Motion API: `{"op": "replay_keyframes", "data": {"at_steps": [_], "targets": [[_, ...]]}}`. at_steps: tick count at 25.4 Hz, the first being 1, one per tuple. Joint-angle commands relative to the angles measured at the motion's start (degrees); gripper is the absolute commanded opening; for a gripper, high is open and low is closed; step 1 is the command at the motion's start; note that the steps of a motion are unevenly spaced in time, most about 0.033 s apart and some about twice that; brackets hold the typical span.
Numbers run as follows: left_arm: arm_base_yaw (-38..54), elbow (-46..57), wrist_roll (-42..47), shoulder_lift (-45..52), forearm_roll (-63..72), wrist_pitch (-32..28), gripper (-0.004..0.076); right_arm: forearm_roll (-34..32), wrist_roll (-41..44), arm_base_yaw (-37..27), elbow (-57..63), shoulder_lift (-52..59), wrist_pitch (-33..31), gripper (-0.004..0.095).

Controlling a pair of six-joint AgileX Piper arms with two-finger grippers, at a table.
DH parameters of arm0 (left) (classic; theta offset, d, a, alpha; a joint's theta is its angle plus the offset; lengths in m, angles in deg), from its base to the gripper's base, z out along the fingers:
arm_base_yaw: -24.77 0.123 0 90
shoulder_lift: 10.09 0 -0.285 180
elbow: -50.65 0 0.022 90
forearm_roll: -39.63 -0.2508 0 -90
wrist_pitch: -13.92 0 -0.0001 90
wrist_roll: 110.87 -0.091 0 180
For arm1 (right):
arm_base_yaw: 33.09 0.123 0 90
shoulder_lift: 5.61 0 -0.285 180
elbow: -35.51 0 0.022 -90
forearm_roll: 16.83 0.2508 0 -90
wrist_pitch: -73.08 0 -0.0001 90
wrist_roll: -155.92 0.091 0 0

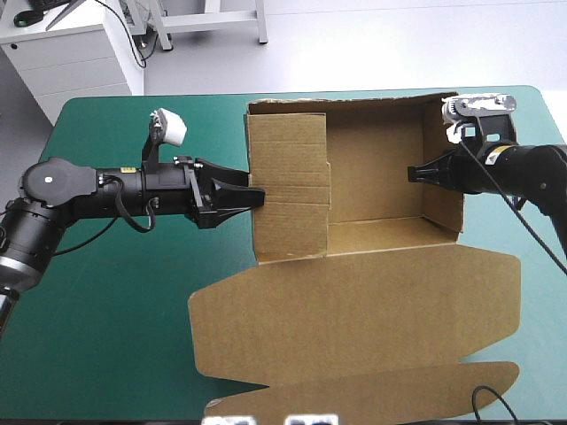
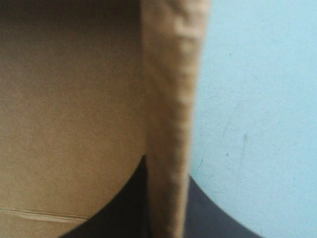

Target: Fold the box

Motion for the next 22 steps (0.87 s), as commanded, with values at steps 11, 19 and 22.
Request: {"op": "replay_keyframes", "data": {"at_steps": [11,19,22], "targets": [[-24.0,-11.7,45.8,0.2,-56.5,-22.2,0.0441,2.3,2.4,0.4,-1.9,0.4,7.5,-0.0004],[-28.7,-15.4,60.9,-4.8,-74.8,-20.6,0.0441,5.9,0.7,0.4,-1.9,-0.1,8.5,-0.0004],[-28.8,-16.2,65.3,-6.4,-79.3,-19.0,0.0440,6.5,0.0,0.4,-1.9,-0.1,8.4,-0.0004]]}}
